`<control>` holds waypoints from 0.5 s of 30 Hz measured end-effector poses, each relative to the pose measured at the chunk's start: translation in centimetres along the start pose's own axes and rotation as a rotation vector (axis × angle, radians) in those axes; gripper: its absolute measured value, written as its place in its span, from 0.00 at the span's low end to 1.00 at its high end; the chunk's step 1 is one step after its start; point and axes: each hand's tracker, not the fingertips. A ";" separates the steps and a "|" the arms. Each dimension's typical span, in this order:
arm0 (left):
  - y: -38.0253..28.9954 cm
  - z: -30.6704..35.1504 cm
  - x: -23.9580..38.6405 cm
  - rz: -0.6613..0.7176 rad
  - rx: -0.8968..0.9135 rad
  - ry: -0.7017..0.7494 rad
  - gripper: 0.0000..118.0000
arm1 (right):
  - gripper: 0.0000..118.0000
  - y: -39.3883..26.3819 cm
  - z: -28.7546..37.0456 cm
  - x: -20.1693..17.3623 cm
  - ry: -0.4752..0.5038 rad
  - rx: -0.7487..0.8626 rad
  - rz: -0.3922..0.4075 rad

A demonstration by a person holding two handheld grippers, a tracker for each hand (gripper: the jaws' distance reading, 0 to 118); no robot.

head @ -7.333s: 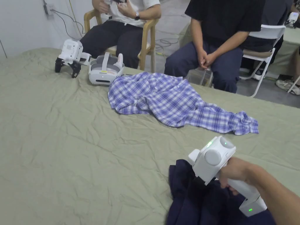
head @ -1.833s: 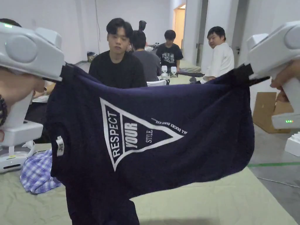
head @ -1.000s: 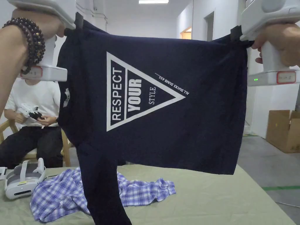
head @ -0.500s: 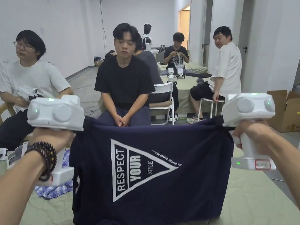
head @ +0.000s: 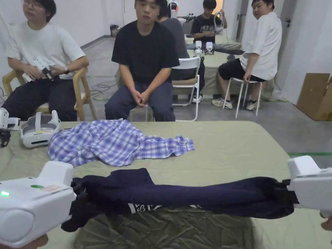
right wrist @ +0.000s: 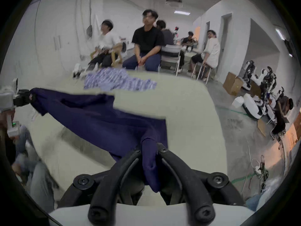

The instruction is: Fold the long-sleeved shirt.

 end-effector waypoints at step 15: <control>-23.7 1.7 6.0 -0.048 -0.601 -0.145 0.05 | 0.09 -21.2 -6.0 -5.6 0.182 -0.687 0.244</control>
